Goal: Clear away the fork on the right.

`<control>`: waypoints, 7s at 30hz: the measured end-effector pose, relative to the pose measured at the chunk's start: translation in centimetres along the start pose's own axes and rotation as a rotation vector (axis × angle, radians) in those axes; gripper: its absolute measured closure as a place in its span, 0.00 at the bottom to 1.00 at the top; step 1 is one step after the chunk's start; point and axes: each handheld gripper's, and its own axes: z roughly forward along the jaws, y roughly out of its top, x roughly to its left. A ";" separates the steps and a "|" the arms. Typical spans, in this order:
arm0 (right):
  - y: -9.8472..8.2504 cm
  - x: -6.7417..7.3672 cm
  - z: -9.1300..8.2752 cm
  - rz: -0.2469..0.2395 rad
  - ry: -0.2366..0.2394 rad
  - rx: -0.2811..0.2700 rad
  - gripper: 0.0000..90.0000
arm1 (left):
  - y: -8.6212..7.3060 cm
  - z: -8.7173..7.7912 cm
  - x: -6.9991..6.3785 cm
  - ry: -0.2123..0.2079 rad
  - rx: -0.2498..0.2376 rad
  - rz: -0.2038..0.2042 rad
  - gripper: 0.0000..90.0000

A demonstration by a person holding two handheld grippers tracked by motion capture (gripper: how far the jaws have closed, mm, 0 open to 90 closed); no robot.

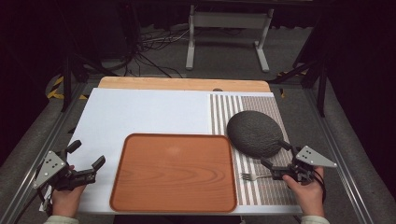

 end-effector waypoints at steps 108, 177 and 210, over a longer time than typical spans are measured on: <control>4.1 3.1 7.2 -0.727 0.506 1.289 0.69 | -0.1 0.1 -0.1 -0.030 0.002 -0.004 0.00; 12.0 5.4 7.3 -0.591 0.349 0.981 0.95 | 0.0 0.1 0.0 -0.030 0.002 -0.002 0.00; 14.0 11.5 12.7 -0.107 0.229 0.917 0.95 | 0.0 0.1 0.1 -0.031 -0.001 -0.003 0.00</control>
